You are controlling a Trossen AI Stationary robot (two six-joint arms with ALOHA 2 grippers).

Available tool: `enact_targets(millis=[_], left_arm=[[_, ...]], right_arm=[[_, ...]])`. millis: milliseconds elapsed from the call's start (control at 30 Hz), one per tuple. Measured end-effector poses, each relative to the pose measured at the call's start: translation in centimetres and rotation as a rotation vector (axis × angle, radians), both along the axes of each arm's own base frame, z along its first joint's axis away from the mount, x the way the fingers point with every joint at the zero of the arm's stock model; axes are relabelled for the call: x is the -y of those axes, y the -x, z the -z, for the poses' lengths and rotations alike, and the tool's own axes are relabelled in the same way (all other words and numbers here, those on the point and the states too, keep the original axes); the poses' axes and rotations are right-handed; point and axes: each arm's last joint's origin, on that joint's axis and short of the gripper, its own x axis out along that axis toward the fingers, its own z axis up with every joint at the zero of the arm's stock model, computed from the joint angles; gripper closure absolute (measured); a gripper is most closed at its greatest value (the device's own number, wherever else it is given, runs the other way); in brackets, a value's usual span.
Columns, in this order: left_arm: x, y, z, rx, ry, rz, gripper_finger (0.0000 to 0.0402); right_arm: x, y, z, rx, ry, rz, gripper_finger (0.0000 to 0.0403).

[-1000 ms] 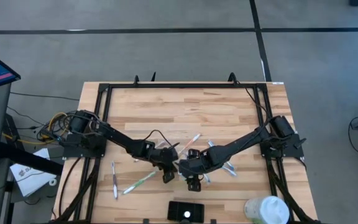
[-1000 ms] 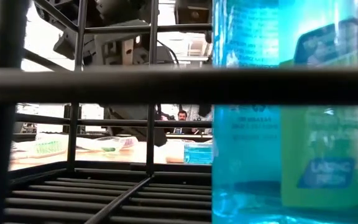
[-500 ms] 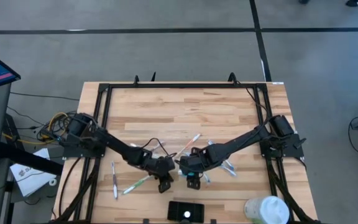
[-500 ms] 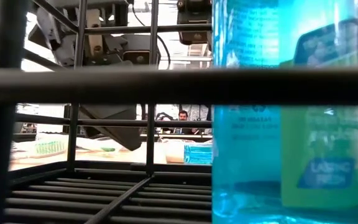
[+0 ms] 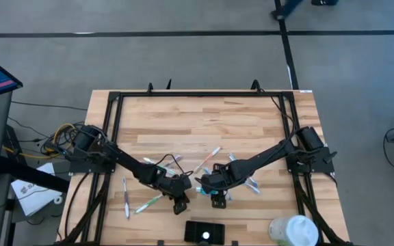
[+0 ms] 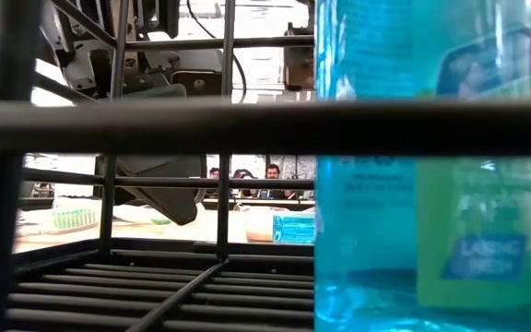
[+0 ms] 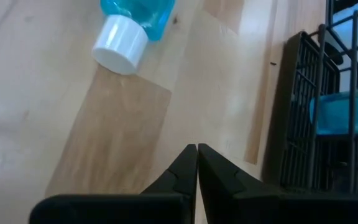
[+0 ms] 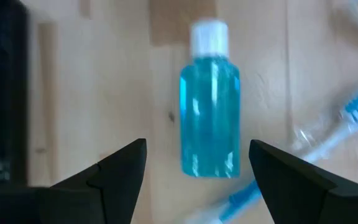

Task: Pick & Place toothbrushing station
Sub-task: Put the blue mouthwash into the black mesh organizer

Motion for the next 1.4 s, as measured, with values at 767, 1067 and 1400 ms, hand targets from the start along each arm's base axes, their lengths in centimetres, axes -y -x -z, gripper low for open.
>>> enact_targets(millis=[767,1067,1400], left_arm=[[-0.3,-0.1,0.0,0.001,0.0,-0.01,0.0394],[-0.6,0.0,0.2,-0.006,-0.003,-0.017,0.0394],[-0.9,-0.2,0.2,0.004,0.007,-0.024,0.0394]], right_arm=[[0.9,0.3,1.3,0.017,0.034,0.0,0.0127],[0.4,0.9,2.0,0.011,0.024,0.012,0.0127],[0.6,0.5,2.2,0.022,0.02,0.02,0.0127]])
